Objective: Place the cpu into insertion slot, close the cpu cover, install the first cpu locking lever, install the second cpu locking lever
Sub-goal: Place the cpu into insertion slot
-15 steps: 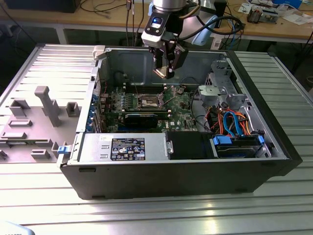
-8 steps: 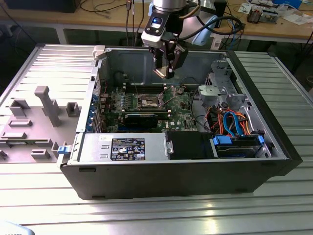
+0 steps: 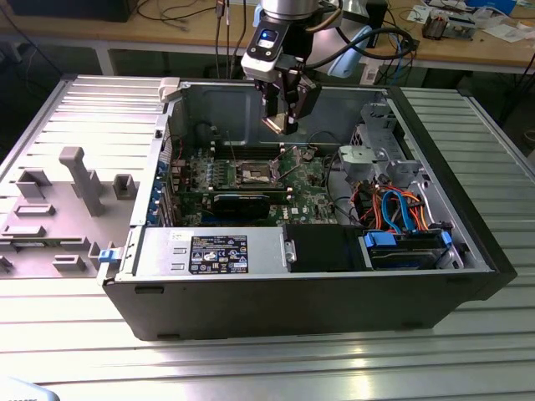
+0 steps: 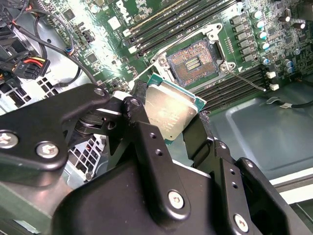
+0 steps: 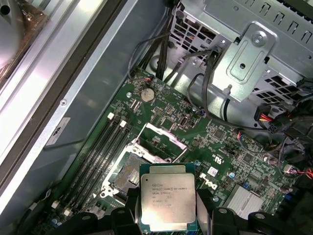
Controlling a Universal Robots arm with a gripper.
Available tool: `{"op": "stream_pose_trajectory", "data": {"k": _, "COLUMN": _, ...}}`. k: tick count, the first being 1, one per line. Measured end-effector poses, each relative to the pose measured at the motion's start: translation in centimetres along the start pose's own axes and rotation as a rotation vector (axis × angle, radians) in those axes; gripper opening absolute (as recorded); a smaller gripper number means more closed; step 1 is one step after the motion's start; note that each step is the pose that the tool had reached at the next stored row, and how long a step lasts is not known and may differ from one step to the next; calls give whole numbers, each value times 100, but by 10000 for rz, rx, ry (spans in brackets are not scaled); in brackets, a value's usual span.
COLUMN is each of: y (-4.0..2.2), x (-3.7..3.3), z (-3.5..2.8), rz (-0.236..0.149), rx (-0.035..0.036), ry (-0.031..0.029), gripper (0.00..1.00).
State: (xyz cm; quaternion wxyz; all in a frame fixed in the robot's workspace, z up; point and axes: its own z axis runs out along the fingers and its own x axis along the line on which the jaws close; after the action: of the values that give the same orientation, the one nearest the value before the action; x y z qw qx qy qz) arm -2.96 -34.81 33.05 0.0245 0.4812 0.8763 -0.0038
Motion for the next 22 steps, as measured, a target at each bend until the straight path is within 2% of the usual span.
{"op": "stream_pose_trajectory", "data": {"k": 22, "y": 0, "x": 0, "z": 1, "rz": 153, "rx": 7, "ry": -3, "gripper": 55}}
